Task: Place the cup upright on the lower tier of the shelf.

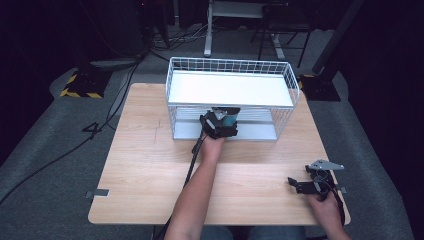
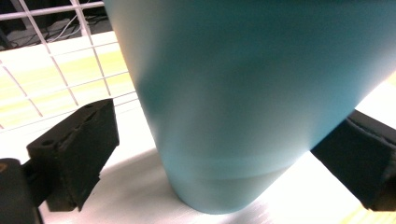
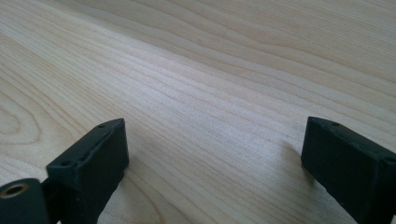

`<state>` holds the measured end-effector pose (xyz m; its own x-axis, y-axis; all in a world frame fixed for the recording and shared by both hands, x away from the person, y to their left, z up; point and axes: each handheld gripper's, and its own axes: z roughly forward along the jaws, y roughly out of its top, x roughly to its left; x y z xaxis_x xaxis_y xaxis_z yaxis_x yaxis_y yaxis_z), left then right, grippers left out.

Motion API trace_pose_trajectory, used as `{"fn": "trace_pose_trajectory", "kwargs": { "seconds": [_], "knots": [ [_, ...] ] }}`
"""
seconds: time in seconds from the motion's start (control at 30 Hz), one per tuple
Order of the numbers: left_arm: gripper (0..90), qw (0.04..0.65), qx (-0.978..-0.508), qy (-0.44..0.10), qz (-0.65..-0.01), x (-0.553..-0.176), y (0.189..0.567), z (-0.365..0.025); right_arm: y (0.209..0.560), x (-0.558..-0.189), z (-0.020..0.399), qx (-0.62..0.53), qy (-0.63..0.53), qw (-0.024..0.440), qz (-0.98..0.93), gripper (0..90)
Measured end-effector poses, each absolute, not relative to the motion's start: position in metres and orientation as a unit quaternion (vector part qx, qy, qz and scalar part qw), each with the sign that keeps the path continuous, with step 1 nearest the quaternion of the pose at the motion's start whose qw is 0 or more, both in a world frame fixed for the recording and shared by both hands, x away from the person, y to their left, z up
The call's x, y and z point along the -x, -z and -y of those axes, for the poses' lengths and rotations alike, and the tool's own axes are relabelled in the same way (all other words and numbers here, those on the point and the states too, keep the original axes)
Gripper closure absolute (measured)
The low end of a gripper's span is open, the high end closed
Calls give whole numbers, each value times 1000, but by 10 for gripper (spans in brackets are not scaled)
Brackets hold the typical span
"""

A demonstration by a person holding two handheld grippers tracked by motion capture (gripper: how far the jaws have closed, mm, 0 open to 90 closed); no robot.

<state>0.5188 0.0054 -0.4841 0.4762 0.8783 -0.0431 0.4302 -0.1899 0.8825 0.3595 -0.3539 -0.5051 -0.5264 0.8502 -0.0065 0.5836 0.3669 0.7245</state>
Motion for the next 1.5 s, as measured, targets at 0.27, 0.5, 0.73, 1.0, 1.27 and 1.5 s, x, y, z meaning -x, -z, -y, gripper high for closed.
{"fn": "trace_pose_trajectory", "kwargs": {
  "seconds": [0.27, 0.5, 0.73, 1.0, 1.27, 1.5],
  "knots": [
    [16, 458, -739, -243, -430, -504, 475, -21, 505, -360, 354, -446, -343, 194, -803, 77],
    [17, 463, -720, -252, -452, -486, 465, -38, 505, -360, 354, -446, -343, 194, -804, 77],
    [38, 463, -725, -236, -452, -463, 452, -56, 505, -360, 354, -446, -343, 194, -804, 78],
    [46, 482, -727, -223, -435, -434, 437, -71, 505, -362, 355, -434, -348, 187, -810, 82],
    [56, 494, -731, -229, -411, -402, 419, -87, 505, -362, 355, -434, -348, 187, -810, 81],
    [54, 502, -739, -209, -398, -383, 411, -97, 505, -362, 355, -434, -347, 187, -810, 82]
  ]
}}
